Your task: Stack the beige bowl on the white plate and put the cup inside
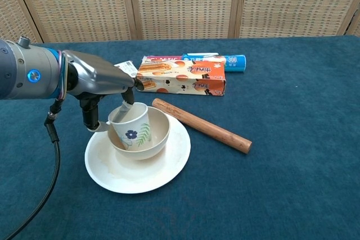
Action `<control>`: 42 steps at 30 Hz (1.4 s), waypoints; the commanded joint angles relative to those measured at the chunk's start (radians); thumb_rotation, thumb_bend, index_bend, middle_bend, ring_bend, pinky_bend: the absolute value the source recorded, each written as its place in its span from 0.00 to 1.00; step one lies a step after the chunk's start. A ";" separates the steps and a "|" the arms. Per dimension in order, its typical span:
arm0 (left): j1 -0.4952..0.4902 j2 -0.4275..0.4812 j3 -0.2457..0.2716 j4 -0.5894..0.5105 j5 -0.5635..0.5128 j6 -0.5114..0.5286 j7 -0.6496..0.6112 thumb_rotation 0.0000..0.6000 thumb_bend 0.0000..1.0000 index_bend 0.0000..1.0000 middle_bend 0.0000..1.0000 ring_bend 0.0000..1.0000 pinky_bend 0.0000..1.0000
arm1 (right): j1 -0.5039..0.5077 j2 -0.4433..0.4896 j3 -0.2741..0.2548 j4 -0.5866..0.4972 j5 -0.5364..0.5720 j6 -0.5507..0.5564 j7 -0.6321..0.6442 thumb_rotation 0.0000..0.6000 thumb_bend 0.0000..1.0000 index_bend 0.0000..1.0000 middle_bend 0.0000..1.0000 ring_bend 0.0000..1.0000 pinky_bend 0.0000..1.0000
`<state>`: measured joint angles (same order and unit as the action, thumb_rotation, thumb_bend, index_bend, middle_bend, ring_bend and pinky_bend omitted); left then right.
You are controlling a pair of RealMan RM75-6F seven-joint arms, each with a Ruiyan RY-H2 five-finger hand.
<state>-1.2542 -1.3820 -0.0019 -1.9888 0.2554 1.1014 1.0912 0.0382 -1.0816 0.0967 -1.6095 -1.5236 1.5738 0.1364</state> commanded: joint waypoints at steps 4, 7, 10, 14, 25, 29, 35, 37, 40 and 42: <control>0.015 -0.022 0.008 0.020 0.064 0.029 -0.031 1.00 0.38 0.45 0.00 0.00 0.00 | 0.000 0.000 0.000 0.000 -0.001 0.000 0.001 1.00 0.20 0.03 0.00 0.00 0.00; 0.022 -0.024 0.008 0.022 0.085 0.035 -0.045 1.00 0.38 0.44 0.00 0.00 0.00 | 0.000 0.000 0.000 0.000 -0.001 0.000 0.001 1.00 0.20 0.03 0.00 0.00 0.00; 0.033 -0.010 0.007 0.007 0.114 0.043 -0.065 1.00 0.38 0.43 0.00 0.00 0.00 | 0.000 0.000 0.000 0.001 0.000 -0.001 0.003 1.00 0.20 0.03 0.00 0.00 0.00; 0.054 0.035 -0.002 -0.030 0.158 0.054 -0.110 1.00 0.38 0.41 0.00 0.00 0.00 | 0.000 0.000 0.000 0.002 -0.001 -0.001 0.002 1.00 0.20 0.03 0.00 0.00 0.00; 0.205 0.211 0.037 -0.125 0.401 0.134 -0.290 1.00 0.38 0.32 0.00 0.00 0.00 | 0.002 -0.003 -0.004 -0.001 -0.008 -0.003 -0.015 1.00 0.20 0.03 0.00 0.00 0.00; 0.315 0.231 0.095 -0.120 0.559 0.223 -0.370 1.00 0.37 0.21 0.00 0.00 0.00 | 0.006 -0.006 -0.008 -0.002 -0.014 -0.010 -0.032 1.00 0.20 0.03 0.00 0.00 0.00; 0.557 0.207 0.230 -0.050 0.849 0.389 -0.576 1.00 0.29 0.10 0.00 0.00 0.00 | 0.013 -0.015 -0.012 -0.007 -0.021 -0.019 -0.078 1.00 0.20 0.03 0.00 0.00 0.00; 0.649 0.183 0.270 0.025 0.948 0.469 -0.622 1.00 0.28 0.08 0.00 0.00 0.00 | 0.015 -0.022 -0.014 -0.008 -0.023 -0.021 -0.103 1.00 0.20 0.03 0.00 0.00 0.00; 0.766 0.130 0.301 0.139 1.050 0.581 -0.632 1.00 0.26 0.06 0.00 0.00 0.00 | 0.017 -0.031 -0.016 -0.012 -0.026 -0.021 -0.135 1.00 0.20 0.03 0.00 0.00 0.00; 0.800 0.116 0.302 0.168 1.068 0.601 -0.634 1.00 0.26 0.06 0.00 0.00 0.00 | 0.018 -0.034 -0.016 -0.015 -0.027 -0.021 -0.145 1.00 0.20 0.03 0.00 0.00 0.00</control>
<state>-0.5459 -1.2201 0.2529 -1.9130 1.2500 1.6183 0.5020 0.0545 -1.1122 0.0814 -1.6219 -1.5493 1.5532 -0.0031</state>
